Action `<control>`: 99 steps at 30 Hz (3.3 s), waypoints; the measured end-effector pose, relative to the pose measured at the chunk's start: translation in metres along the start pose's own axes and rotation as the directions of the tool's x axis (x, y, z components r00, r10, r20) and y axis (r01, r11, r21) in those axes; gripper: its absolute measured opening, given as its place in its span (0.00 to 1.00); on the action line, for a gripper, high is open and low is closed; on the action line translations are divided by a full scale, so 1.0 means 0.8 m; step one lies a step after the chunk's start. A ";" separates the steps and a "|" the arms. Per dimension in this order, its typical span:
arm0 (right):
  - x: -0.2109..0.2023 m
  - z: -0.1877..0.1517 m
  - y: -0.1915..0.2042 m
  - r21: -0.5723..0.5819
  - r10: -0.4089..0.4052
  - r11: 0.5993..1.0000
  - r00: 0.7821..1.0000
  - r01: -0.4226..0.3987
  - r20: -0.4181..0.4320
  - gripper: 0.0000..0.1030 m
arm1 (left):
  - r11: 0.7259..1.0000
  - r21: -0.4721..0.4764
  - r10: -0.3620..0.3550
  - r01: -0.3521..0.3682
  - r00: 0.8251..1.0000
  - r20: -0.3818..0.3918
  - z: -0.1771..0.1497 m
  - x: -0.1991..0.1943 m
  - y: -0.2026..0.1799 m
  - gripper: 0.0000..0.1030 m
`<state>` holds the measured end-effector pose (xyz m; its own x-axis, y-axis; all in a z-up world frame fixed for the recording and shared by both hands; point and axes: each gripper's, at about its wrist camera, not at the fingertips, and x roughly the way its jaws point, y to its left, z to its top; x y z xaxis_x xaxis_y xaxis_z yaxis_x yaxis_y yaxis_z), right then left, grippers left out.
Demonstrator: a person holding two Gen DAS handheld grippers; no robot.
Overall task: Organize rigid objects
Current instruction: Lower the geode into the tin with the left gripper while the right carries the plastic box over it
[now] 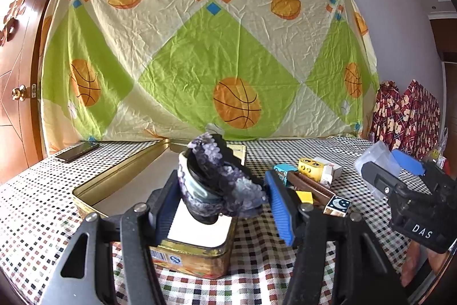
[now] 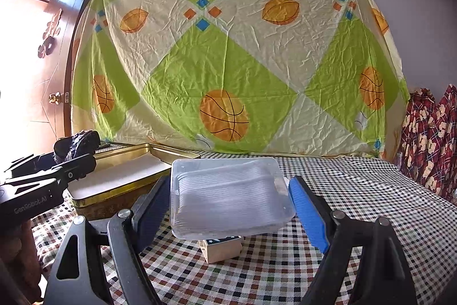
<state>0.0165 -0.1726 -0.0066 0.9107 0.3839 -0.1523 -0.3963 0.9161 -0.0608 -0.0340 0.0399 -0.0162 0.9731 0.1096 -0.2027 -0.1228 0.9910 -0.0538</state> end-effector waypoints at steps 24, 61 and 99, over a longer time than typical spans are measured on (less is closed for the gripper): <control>0.017 0.005 0.054 -0.055 0.066 0.996 0.997 -0.068 -0.035 0.82 | 0.997 -0.049 0.059 -0.060 0.998 -0.023 0.002 0.003 0.041 0.57; 0.042 0.016 0.120 -0.071 0.218 0.971 0.969 -0.227 -0.116 0.82 | 0.990 -0.104 0.082 -0.093 0.991 -0.106 0.005 0.019 0.091 0.57; 0.150 0.085 0.122 -0.013 0.321 0.942 0.912 -0.335 -0.257 0.82 | 0.997 -0.050 0.040 -0.059 0.949 -0.313 0.055 0.106 0.114 0.57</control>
<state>0.0952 -0.0293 0.0359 0.6733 0.6139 -0.4121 -0.6800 0.7329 -0.0192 0.0456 0.1428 0.0051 0.8573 0.1197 -0.5007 -0.1894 0.9777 -0.0906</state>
